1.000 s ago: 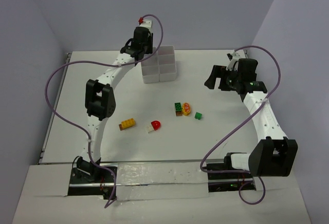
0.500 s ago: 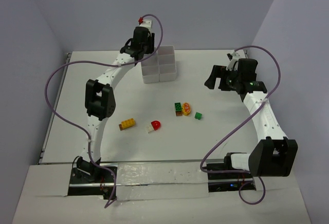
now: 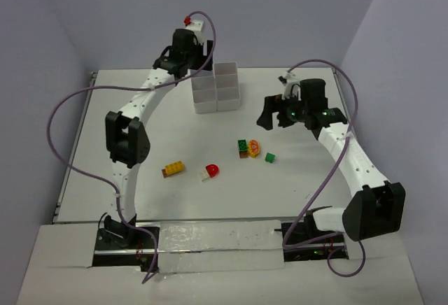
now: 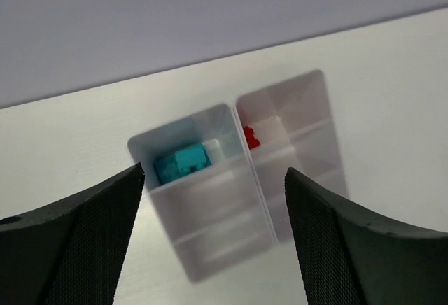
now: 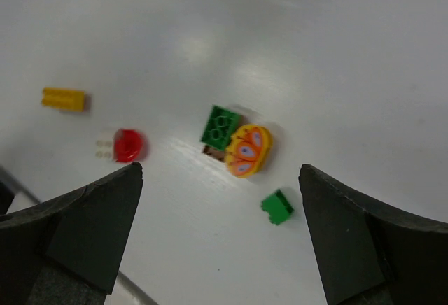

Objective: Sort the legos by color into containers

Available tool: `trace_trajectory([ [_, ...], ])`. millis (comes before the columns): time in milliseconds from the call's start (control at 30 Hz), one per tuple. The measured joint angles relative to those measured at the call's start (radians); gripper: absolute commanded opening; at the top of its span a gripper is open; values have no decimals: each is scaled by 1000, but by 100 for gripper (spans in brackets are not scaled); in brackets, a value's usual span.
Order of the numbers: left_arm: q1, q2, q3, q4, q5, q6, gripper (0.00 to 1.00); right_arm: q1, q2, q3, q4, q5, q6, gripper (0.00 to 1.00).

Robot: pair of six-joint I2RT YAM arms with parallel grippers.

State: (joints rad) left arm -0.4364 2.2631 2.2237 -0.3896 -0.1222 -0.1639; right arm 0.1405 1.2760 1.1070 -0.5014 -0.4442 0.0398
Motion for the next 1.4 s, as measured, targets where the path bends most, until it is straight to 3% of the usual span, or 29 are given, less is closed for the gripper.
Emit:
trace_trajectory([
  [167, 101, -335, -233, -12, 304, -4, 99, 137, 53, 23, -29, -151, -173, 99],
  [300, 198, -581, -410, 24, 498, 12, 99, 256, 128, 64, -100, -225, -389, 98],
  [400, 211, -679, -532, 57, 638, 10, 99, 351, 221, 142, -178, -263, -572, 98],
  [533, 223, -695, -648, 48, 789, -1, 99, 447, 350, 245, -245, -276, -771, 98],
  [767, 259, -681, -669, 11, 863, -9, 99, 574, 532, 271, -300, -208, -968, 100],
  [1400, 307, -683, -691, 51, 913, -41, 99, 696, 699, 289, -243, -20, -1048, 100],
])
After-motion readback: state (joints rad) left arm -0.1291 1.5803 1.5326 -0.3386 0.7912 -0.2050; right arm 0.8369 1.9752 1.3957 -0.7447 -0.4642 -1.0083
